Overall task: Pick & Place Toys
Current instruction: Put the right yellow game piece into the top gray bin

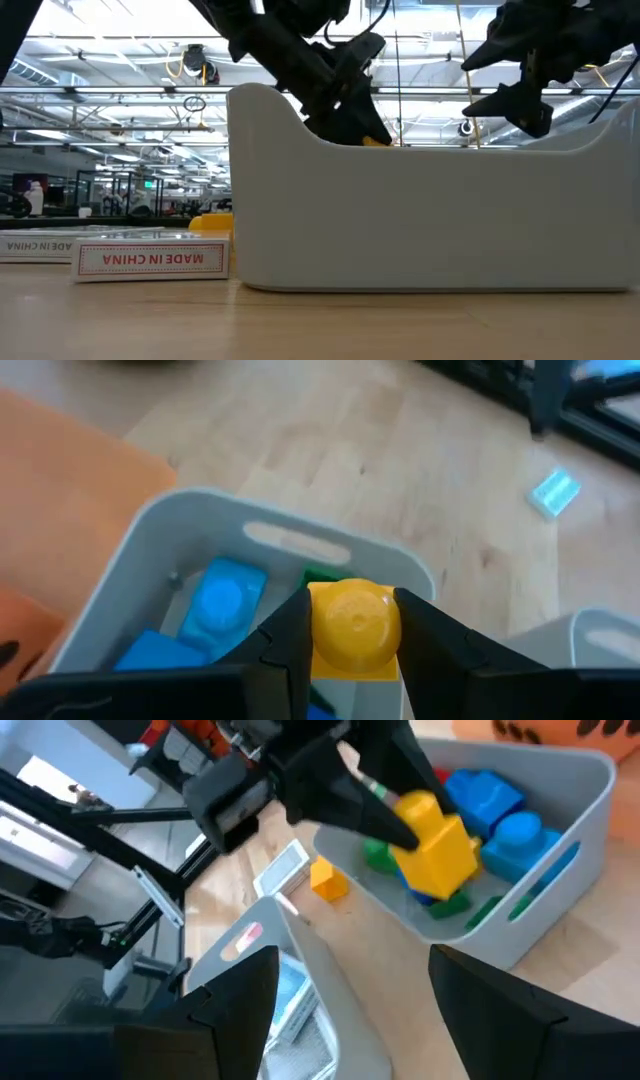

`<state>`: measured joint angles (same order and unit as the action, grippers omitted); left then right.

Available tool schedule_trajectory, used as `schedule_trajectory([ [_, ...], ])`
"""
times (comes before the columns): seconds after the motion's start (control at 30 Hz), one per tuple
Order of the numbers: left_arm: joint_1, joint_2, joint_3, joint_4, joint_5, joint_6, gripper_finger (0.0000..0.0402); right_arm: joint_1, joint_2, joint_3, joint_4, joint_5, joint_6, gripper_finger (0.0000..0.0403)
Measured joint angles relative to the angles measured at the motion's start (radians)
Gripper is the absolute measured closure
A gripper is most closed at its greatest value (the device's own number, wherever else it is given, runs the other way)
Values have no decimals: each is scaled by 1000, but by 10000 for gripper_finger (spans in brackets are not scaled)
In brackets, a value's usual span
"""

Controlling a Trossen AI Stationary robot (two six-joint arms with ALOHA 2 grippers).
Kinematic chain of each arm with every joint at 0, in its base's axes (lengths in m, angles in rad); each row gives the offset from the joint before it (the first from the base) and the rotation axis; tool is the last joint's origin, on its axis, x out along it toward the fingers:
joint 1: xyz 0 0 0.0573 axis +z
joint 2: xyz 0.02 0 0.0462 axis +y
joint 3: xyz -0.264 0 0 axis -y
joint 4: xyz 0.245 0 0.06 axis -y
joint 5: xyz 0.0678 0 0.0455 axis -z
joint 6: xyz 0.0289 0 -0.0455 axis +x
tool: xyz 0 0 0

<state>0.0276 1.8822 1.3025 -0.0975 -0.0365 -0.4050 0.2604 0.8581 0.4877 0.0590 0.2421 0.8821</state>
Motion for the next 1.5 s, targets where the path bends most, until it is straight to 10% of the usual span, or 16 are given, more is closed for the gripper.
schedule_trajectory([
  [1.13, 13, 76, 1, 19, 36, 102, 271, -63, 0, 0, 36, -8, -57, 151],
  [1.5, 36, 74, 1, 21, 36, -65, 184, -63, 0, 0, 37, -8, -57, 151],
])
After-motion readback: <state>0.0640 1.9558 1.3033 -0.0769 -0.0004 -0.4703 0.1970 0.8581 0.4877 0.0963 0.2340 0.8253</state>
